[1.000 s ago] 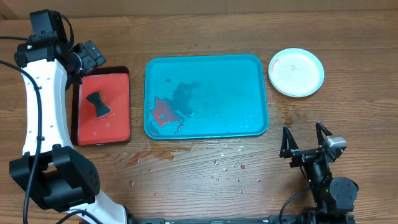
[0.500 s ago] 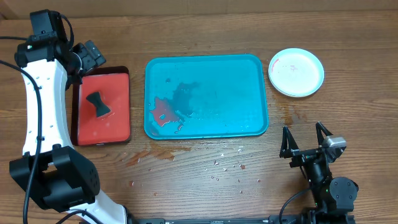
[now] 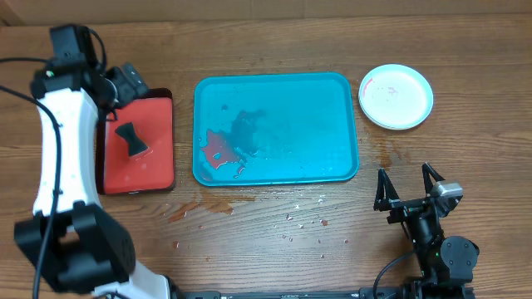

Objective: Clean dirty plates on tray and stack at the side

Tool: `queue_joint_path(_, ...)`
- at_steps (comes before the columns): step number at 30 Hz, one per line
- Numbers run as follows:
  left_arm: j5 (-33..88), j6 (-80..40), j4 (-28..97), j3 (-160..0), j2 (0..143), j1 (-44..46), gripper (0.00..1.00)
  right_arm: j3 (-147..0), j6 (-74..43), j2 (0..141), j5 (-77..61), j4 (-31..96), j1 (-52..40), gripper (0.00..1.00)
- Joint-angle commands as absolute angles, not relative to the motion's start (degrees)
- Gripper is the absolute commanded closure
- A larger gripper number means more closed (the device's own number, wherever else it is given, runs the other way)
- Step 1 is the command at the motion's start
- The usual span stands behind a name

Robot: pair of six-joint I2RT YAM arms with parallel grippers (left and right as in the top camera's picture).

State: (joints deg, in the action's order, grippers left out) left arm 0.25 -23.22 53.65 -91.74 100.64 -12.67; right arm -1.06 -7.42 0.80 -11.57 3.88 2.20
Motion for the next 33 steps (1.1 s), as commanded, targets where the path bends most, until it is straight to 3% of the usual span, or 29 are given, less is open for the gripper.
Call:
queue_joint_path(1,2.3,-17.2,44.0,-80.0,89.8,-9.1,0.00,-0.4,-7.0,0.2,-11.0,3.6,1.9,0.00)
queue_joint_path(8,14.8,1.2,15.6,-51.8,70.5,-6.2,0.00,-0.4,-7.0,0.2,-11.0,3.6,1.9,0.00)
queue_joint_path(15,15.2,3.5,1.8,-31.9,55.0,-6.2,0.00,-0.4,-7.0,0.2,-11.0,3.6,1.9,0.00)
queue_joint_path(23,14.3,3.5,-9.8,-13.7,38.4,-6.2,0.00,-0.4,-7.0,0.2,-11.0,3.6,1.9,0.00)
queue_joint_path(33,12.4,3.5,-13.6,-2.7,25.4,-6.2,0.00,-0.4,-7.0,0.2,-11.0,3.6,1.9,0.00)
